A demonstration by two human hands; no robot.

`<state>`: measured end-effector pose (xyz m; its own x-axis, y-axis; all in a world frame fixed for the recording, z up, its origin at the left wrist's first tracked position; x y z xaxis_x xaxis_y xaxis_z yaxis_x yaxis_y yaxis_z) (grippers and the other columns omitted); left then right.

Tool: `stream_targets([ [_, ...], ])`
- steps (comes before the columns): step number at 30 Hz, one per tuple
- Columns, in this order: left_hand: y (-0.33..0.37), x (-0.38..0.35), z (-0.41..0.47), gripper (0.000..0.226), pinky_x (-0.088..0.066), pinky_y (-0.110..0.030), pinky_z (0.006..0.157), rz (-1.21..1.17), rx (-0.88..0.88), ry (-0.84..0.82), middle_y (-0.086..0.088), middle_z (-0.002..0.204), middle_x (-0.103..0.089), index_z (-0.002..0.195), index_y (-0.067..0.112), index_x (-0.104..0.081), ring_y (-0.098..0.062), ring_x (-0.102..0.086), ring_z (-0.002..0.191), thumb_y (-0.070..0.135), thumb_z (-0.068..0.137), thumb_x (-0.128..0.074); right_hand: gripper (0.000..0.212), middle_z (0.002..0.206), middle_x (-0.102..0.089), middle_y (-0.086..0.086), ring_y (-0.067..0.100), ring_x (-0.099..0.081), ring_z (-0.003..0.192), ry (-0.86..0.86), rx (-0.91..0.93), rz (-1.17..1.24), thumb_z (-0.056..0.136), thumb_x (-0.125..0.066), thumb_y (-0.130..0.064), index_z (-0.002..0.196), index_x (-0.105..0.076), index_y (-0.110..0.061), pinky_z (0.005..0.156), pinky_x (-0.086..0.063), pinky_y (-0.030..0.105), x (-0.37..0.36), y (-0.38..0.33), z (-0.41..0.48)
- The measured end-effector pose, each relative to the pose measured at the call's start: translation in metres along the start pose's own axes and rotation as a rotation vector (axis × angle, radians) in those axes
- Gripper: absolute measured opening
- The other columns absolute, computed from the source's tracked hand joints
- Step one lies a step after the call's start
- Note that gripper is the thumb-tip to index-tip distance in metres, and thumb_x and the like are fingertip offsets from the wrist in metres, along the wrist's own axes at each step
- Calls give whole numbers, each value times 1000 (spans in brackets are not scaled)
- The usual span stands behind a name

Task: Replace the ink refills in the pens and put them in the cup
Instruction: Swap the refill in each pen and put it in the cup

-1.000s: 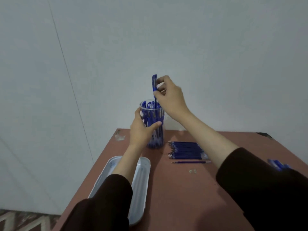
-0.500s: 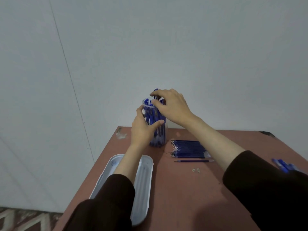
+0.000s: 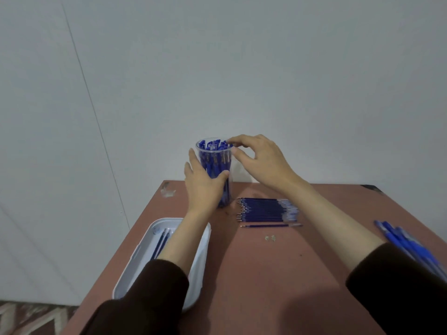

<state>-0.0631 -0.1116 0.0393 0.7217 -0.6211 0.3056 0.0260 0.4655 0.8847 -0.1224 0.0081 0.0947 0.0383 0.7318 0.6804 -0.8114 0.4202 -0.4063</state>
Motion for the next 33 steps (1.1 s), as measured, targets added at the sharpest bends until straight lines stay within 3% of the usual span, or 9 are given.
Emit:
stream_targets([
  [4, 23, -3, -44, 53, -19, -18, 98, 95, -154, 95, -9, 138, -36, 136, 19, -45, -26, -31, 128, 15, 86, -61, 22, 92, -62, -14, 10, -54, 96, -56, -126, -13, 93, -53, -26, 109, -68, -26, 81, -39, 27, 25, 31, -42],
  [6, 25, -18, -59, 35, -24, -19, 97, 138, -212, -31, -6, 127, -50, 119, 22, -60, -26, -39, 121, 16, 85, -62, 20, 88, -66, -10, 12, -57, 87, -90, -216, -53, 91, -56, -21, 104, -71, -23, 79, -41, 25, 39, 51, -65],
  [9, 22, -48, -85, 22, -34, -25, 94, 143, -247, -233, -3, 110, -62, 101, 20, -70, -22, -51, 111, 10, 82, -64, 21, 85, -70, -1, 8, -56, 69, -113, -384, -122, 88, -55, -14, 99, -73, -18, 62, -37, 7, 62, 87, -100],
  [12, 20, -71, -113, 15, -38, -17, 90, 53, -192, -328, 3, 106, -56, 95, 20, -71, -10, -56, 98, 11, 83, -67, 24, 93, -68, 1, 15, -62, 88, -105, -546, -274, 86, -55, -16, 102, -72, -21, 69, -41, 16, 91, 120, -133],
  [16, 18, -89, -127, 16, -42, -10, 79, 20, -192, -417, 3, 108, -56, 92, 21, -72, 2, -59, 85, 9, 85, -64, 32, 121, -62, 6, 28, -53, 115, -157, -770, -537, 85, -54, -16, 114, -66, -21, 84, -41, 31, 129, 145, -161],
  [18, 20, -92, -130, 20, -42, -4, 74, -2, -214, -433, 4, 107, -56, 90, 23, -71, 9, -58, 80, 5, 85, -62, 31, 117, -63, 8, 29, -56, 108, -208, -892, -548, 83, -54, -16, 111, -67, -15, 82, -43, 32, 140, 155, -171],
  [23, 22, -94, -135, 28, -44, -8, 72, -45, -239, -422, 5, 106, -57, 86, 26, -68, 9, -58, 80, 1, 85, -58, 26, 104, -67, 14, 26, -62, 86, -213, -1023, -330, 83, -60, -15, 104, -68, -2, 80, -52, 36, 148, 177, -182],
  [29, 24, -91, -135, 24, -40, -1, 68, -60, -247, -409, 6, 106, -57, 88, 25, -69, 16, -55, 79, 3, 87, -59, 24, 68, -53, 8, 20, -49, 59, -158, -1096, -165, 85, -64, -8, 104, -66, 7, 52, -40, 26, 146, 175, -180],
  [33, 23, -90, -134, 24, -39, 0, 67, -67, -226, -405, 5, 107, -58, 89, 23, -70, 10, -57, 80, 2, 87, -58, 27, 78, -55, 10, 17, -46, 58, -128, -1093, -150, 85, -64, -9, 107, -66, 7, 54, -39, 26, 141, 176, -179],
])
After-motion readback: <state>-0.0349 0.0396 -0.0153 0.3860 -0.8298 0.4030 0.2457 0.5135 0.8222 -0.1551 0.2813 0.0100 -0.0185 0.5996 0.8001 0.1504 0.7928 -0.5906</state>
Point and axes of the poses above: each hand's wrist, its own z-axis towards the middle knuckle, its own x-axis out of the back of the hand, y = z × x, the point moved 3 cm from there along z, towards the middle knuckle
